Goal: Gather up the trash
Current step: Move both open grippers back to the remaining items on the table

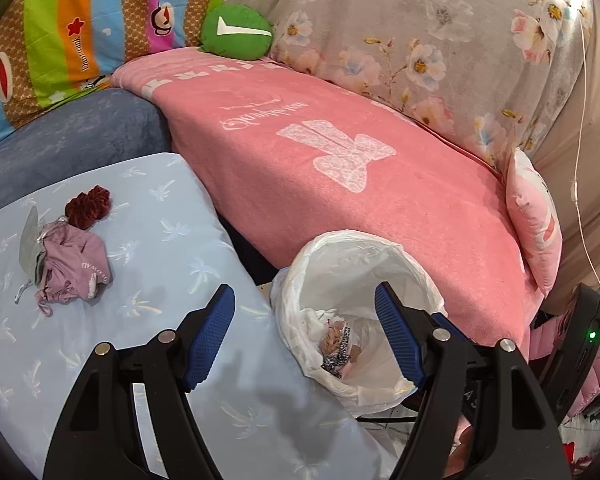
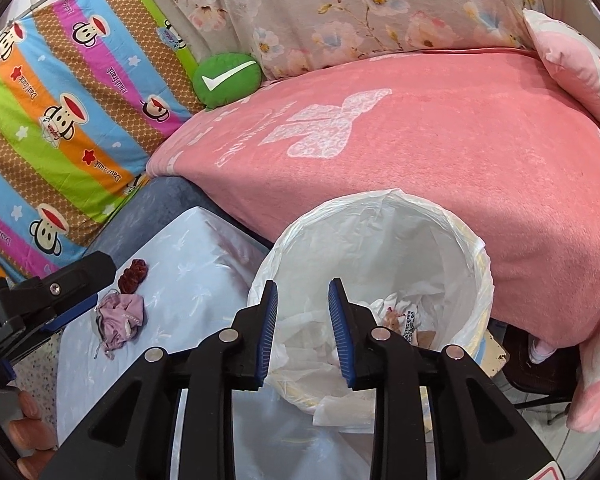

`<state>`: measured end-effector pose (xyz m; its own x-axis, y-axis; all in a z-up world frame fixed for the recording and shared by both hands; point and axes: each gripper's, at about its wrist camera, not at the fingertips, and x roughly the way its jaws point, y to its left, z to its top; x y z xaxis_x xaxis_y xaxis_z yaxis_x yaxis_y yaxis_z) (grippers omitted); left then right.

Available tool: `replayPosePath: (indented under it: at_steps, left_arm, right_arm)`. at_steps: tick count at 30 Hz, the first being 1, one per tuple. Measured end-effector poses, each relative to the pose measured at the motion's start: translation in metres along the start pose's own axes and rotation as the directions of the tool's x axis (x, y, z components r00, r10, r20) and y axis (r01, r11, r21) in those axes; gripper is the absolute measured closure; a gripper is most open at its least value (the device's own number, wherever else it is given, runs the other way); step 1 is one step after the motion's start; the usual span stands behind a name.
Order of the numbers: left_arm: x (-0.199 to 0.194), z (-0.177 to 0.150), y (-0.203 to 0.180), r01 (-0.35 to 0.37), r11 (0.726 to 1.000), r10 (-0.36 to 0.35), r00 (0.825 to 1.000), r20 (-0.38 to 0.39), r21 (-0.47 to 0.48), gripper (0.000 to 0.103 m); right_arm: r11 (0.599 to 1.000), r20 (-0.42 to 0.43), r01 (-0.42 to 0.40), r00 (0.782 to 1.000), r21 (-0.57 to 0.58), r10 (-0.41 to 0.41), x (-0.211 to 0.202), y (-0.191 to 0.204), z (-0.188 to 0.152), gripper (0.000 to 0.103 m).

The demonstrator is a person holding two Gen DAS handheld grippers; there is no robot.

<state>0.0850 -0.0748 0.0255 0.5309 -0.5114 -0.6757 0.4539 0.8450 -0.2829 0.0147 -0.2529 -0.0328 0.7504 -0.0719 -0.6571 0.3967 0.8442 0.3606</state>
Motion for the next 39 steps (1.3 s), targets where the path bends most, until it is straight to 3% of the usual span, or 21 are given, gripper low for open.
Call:
replayPosePath:
  at_steps: [21, 39]
  left_arm:
    - [-0.010, -0.016, 0.080, -0.124, 0.986, 0.124, 0.992, -0.003, -0.112, 0.034]
    - [-0.032, -0.023, 0.210, -0.287, 0.915, 0.295, 0.955, -0.018, -0.284, 0.025]
  right_arm:
    - [0.989, -0.080, -0.073, 0.995, -0.125, 0.063, 0.023, 0.071, -0.020, 0.074]
    - [0.950, -0.207, -0.180, 0.970, -0.255, 0.129, 0.077, 0.188, -0.057, 0.074]
